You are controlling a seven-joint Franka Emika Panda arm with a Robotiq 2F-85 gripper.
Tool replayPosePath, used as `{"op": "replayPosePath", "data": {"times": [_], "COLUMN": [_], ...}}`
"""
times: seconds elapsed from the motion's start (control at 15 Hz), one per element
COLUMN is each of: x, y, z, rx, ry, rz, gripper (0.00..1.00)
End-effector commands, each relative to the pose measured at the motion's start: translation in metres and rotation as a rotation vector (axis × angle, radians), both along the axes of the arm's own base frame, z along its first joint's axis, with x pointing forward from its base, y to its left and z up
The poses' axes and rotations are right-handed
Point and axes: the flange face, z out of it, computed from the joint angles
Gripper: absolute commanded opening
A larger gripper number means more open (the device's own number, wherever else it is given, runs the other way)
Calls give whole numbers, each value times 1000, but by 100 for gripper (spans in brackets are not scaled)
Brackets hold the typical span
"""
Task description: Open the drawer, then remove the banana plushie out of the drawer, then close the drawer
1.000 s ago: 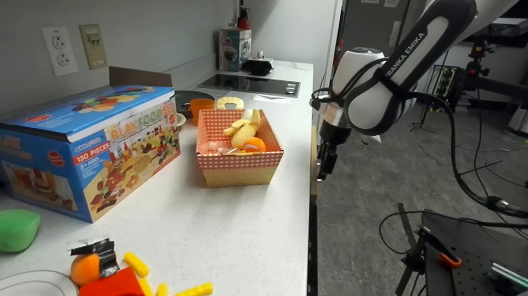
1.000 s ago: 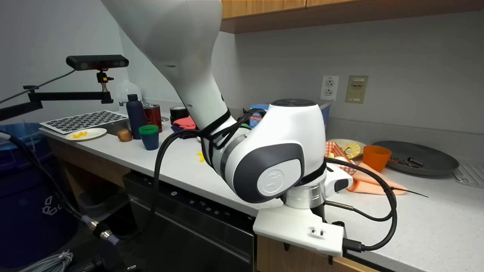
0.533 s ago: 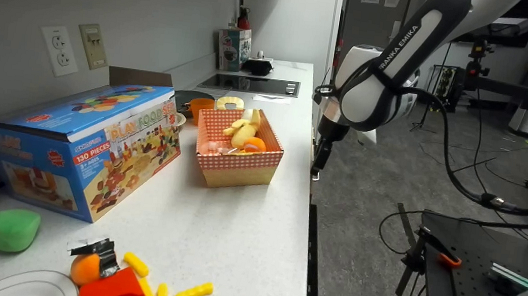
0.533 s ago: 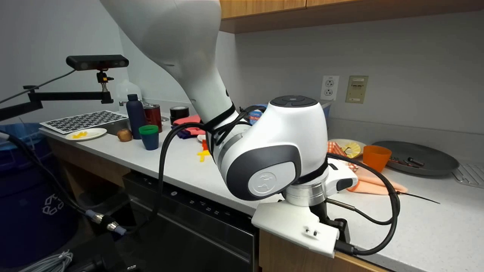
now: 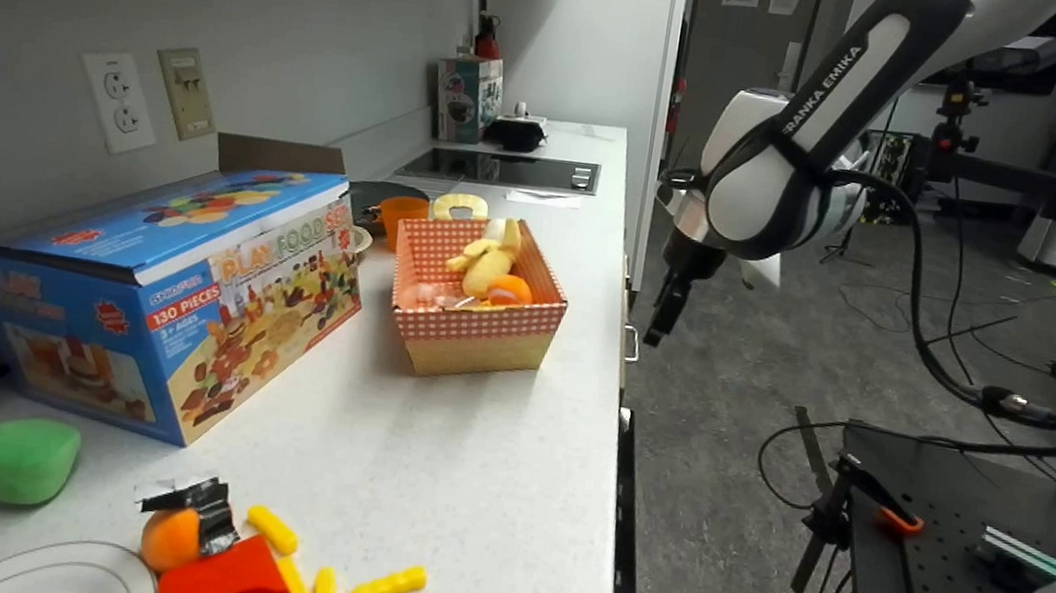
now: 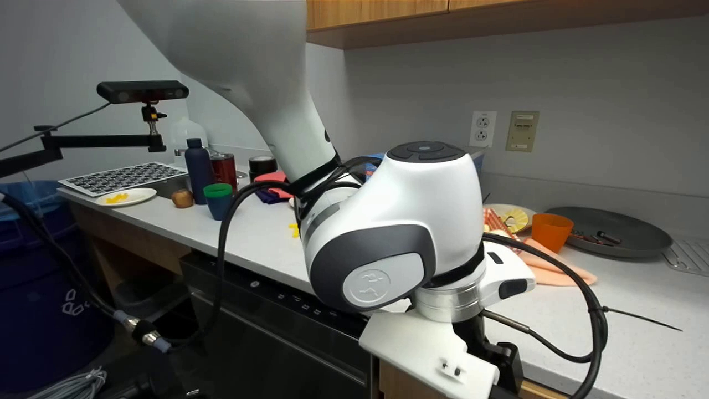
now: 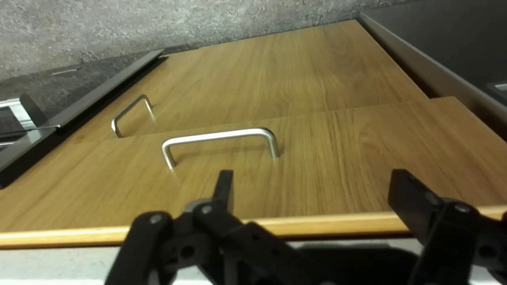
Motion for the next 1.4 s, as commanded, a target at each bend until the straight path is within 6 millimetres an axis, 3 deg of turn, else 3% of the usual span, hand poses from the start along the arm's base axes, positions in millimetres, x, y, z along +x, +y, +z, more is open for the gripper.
{"op": "replayPosePath", "data": {"times": [0.0,0.2,0.53,0.6,0.93,1.0,1.33], "x": [-45,-67,-87,-72,-77,-70,-74], "y": [3,8,20,11,1,7,1], "z": [18,33,73,84,116,101,109], "rx": [-28,-31,-61,-70,-110,-100,-109], "ry": [0,-11,-67,-78,-129,-127,-133], "rz": [6,0,23,29,55,28,35], "gripper": [100,100,100,100,100,100,100]}}
